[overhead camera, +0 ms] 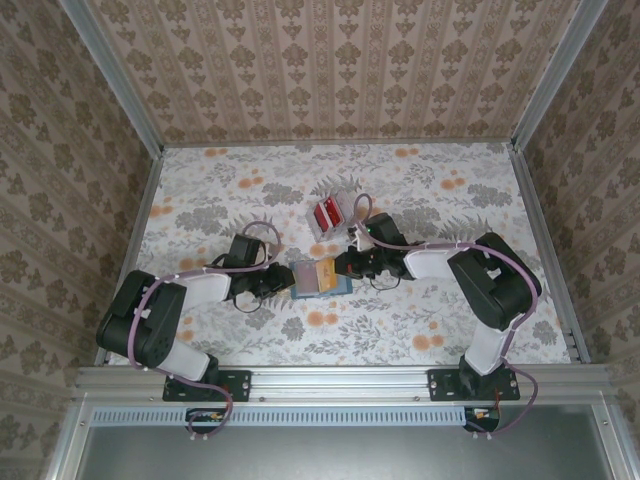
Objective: Put the credit cards into the card holder
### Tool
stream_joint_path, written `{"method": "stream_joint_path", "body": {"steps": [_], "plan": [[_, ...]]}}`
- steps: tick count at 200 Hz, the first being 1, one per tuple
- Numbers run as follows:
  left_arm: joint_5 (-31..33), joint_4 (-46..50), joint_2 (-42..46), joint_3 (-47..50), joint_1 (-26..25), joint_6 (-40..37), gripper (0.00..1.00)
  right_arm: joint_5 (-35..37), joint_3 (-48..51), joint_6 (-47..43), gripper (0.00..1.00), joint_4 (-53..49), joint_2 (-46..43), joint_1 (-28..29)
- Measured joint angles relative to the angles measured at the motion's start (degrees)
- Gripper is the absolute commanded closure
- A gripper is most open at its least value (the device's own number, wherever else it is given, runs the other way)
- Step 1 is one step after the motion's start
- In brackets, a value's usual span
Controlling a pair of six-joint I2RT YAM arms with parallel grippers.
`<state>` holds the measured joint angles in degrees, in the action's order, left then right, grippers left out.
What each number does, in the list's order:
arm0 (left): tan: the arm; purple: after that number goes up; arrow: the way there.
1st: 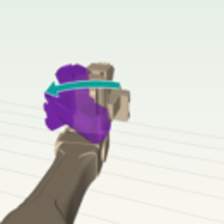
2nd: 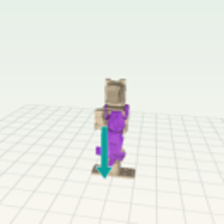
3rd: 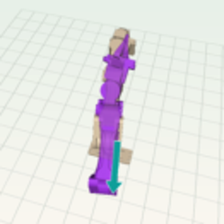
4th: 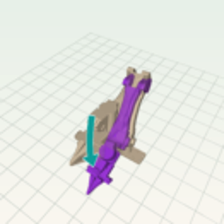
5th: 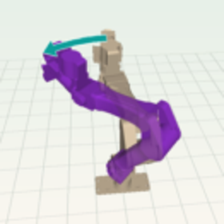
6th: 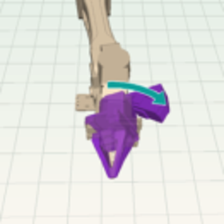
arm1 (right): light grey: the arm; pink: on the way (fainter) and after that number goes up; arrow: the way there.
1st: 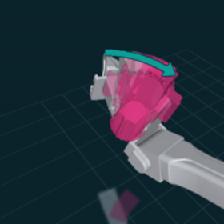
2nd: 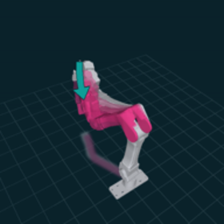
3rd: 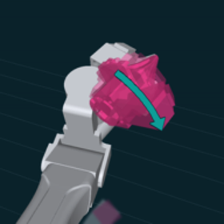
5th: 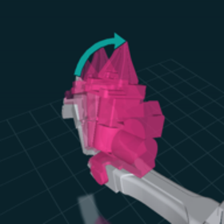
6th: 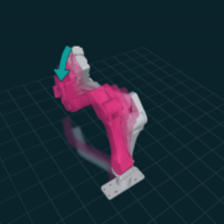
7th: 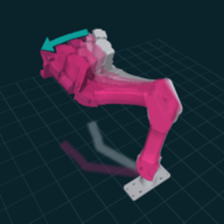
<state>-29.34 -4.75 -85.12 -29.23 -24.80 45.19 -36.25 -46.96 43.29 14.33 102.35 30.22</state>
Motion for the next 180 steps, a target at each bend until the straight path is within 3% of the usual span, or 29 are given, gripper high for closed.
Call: {"method": "stream_joint_path", "body": {"steps": [180], "plan": [[0.55, -1.62, -0.07, 0.33, -0.68, 0.22, 0.77, 0.04, 2.84, 2.23, 0.98, 4.33, 0.48, -0.39]]}}
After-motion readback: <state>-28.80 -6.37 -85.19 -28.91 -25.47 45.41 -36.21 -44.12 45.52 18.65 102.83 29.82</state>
